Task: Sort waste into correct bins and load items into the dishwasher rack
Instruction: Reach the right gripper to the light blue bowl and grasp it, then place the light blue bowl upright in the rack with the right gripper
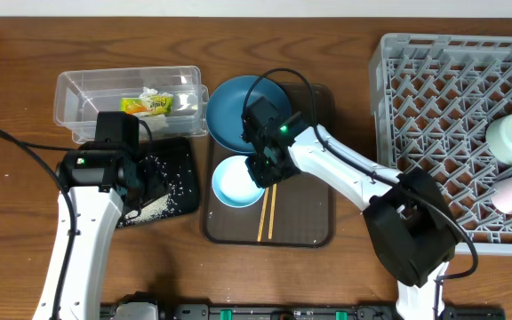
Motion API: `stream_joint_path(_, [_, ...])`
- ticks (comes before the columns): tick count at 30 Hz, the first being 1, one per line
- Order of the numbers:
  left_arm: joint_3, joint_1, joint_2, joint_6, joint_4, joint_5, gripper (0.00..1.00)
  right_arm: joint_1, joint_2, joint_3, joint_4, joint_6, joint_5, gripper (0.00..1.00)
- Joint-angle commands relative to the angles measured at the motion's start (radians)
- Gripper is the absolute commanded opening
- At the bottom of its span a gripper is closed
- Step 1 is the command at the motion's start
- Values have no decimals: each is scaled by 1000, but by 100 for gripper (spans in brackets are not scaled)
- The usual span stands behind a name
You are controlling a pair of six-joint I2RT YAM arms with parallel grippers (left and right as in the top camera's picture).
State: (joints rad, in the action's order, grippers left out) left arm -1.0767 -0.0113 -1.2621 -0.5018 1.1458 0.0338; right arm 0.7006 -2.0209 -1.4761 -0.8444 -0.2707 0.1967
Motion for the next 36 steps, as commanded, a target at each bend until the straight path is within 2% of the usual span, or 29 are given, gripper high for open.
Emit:
stream_joint_path(1, [-7, -5, 2, -16, 5, 19, 75, -3, 3, -1, 3, -29, -44, 9])
stream_joint_path(3, [-7, -5, 2, -16, 5, 19, 75, -11, 3, -1, -3, -29, -43, 1])
stream_joint_path(11, [-7, -5, 2, -16, 5, 19, 75, -60, 43, -5, -58, 11, -42, 1])
stream_joint_path(19, [-7, -5, 2, -16, -2, 19, 75, -166, 290, -17, -89, 119, -97, 1])
stream_joint_path(22, [-7, -5, 2, -16, -3, 19, 75, -237, 389, -17, -88, 124, -238, 1])
stream_joint_path(28, [-7, -5, 2, -16, -4, 19, 75, -389, 502, -17, -30, 177, -679, 1])
stream_joint_path(34, [-7, -5, 2, -16, -6, 19, 75, -548, 502, -16, 165, 207, -1089, 1])
stream_joint_path(36, [-7, -5, 2, -16, -6, 19, 75, -594, 492, -16, 243, 241, -1162, 1])
